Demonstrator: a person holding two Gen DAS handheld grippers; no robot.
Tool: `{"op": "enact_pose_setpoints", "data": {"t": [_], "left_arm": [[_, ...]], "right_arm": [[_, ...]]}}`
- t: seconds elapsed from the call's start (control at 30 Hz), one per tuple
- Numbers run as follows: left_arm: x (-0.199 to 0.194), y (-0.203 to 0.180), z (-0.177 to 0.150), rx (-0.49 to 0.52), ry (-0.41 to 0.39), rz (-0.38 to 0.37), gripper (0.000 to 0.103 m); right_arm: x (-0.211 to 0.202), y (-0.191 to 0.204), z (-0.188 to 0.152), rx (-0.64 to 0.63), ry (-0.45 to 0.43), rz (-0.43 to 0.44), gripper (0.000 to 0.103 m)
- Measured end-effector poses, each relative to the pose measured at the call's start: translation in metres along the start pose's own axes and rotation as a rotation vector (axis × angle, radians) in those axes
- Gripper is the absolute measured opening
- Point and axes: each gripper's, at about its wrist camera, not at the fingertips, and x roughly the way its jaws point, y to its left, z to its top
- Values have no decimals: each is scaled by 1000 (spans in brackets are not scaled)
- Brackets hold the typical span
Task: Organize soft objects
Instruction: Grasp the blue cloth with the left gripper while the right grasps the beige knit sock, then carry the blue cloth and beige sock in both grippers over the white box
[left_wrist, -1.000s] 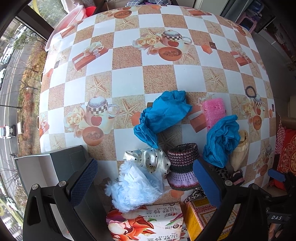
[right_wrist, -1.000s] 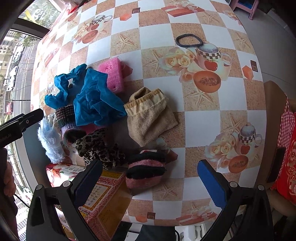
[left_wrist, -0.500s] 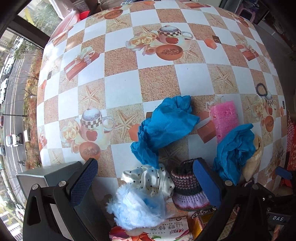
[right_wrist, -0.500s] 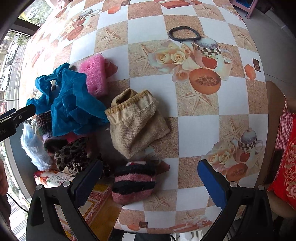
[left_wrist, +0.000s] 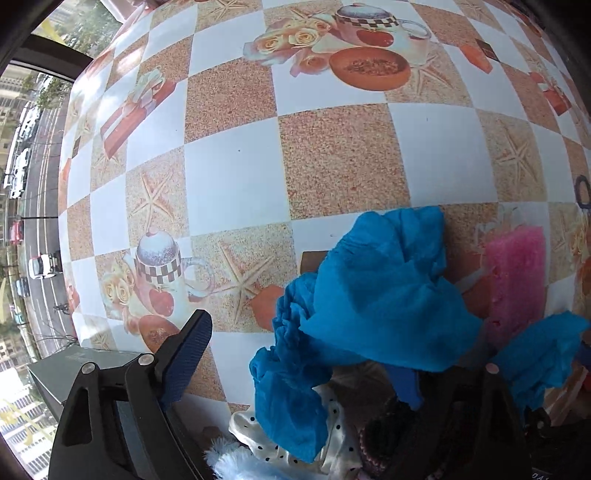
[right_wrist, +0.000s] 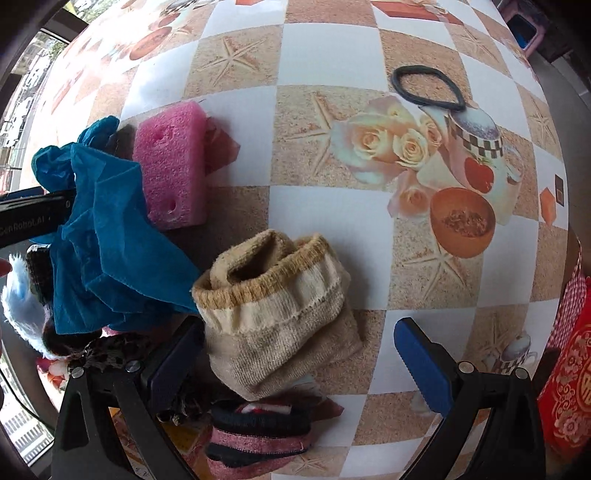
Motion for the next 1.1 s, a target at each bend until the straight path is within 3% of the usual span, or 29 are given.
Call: {"op": "enact_pose_setpoints", "data": {"t": [0.03, 0.07, 0.1, 0.17, 0.2, 0.23, 0.27, 0.4, 0.6, 0.87, 1.1], "left_arm": [[-1, 0, 2, 4, -7, -23, 80], [-3, 0, 3, 1, -10, -51, 67], [-5, 2, 5, -8, -16, -92, 45], [-10, 3, 11, -28, -14, -168, 19], [-12, 5, 11, -38, -19, -189, 17], [-16, 6, 11, -41, -37, -200, 16], [-22, 7, 9, -37, -64, -201, 16], [-56, 6, 0, -11, -159, -193, 16], [-106, -5, -23, 35, -254, -240, 16], [-160, -66, -49, 195, -339, -285, 16], [-199, -118, -99, 362, -384, -353, 16]], "right_arm": [[0, 0, 0, 10, -2, 20, 103], [0, -1, 0, 23, -7, 38, 101], [-2, -2, 0, 34, -15, 51, 95], [-6, -4, -3, 28, -27, 54, 66], [-10, -7, -5, 16, -35, 60, 57], [-13, -9, -4, 8, -39, 75, 42], [-15, -11, -5, 14, -44, 93, 38], [-31, -22, -17, 50, -89, 136, 38], [-60, -38, -29, 94, -136, 162, 38], [-106, -53, -54, 157, -214, 176, 38], [-140, -86, -100, 245, -262, 158, 38]]}}
